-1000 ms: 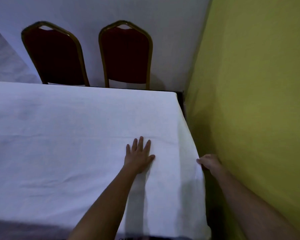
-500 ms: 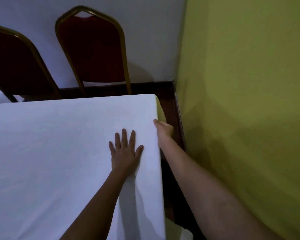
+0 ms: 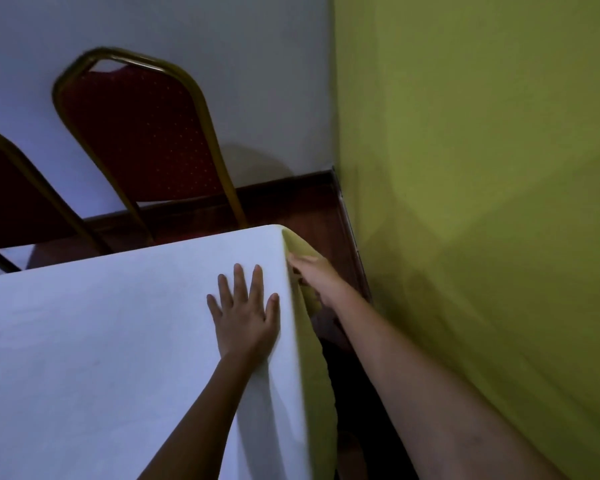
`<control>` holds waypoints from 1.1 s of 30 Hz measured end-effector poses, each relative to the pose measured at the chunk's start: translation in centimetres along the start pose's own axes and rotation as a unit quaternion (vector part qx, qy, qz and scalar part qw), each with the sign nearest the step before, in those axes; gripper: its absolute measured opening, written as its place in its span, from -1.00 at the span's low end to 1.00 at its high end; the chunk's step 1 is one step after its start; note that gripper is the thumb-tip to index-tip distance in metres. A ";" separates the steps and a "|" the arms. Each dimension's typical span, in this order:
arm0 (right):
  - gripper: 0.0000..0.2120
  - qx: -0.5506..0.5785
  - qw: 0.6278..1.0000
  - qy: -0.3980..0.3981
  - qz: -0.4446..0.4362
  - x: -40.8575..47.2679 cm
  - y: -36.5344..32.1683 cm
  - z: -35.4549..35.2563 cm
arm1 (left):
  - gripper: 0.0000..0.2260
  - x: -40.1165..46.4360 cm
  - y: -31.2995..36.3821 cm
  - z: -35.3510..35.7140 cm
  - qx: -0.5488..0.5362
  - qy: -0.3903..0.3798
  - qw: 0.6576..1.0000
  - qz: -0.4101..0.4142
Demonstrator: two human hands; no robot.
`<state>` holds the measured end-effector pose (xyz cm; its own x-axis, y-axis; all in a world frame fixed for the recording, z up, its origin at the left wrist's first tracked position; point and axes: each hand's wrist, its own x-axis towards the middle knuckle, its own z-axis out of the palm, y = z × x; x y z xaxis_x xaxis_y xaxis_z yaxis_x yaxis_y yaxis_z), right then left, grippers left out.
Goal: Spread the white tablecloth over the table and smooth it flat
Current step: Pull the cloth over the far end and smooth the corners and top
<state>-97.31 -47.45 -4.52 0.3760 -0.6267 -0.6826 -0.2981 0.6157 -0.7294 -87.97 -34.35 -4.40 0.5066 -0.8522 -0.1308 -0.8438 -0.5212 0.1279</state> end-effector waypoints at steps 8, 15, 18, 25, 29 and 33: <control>-0.88 0.152 0.984 0.093 -0.028 2.7 -0.5 1.5 | -0.35 2.5 0.2 -0.1 0.003 -0.002 1.000 0.015; -0.84 0.101 0.978 0.168 -0.076 4.4 -1.2 -1.2 | -0.40 4.0 2.1 -0.4 -0.026 -0.008 0.999 0.044; -0.84 0.134 0.971 0.179 -0.084 5.4 -1.0 -3.5 | -0.44 5.4 2.4 -0.4 -0.031 -0.010 0.999 0.044; -0.88 0.122 0.962 0.243 -0.038 9.2 1.1 -9.0 | -0.44 8.4 2.9 -1.0 -0.025 -0.018 0.997 0.073; -0.93 -0.009 0.964 0.265 0.005 10.2 3.3 -10.9 | -0.50 10.2 3.2 -0.9 -0.035 -0.023 0.997 0.060; -0.56 -0.238 0.947 0.180 -0.116 9.3 1.4 -8.8 | -0.47 10.3 3.3 -0.7 -0.046 0.008 0.997 0.055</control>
<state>-101.94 -56.58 -12.28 0.1824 -0.8932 -0.4111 -0.6387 0.2102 -0.7402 -85.43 -44.90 -4.68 0.4153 -0.9048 -0.0947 -0.8751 -0.4257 0.2301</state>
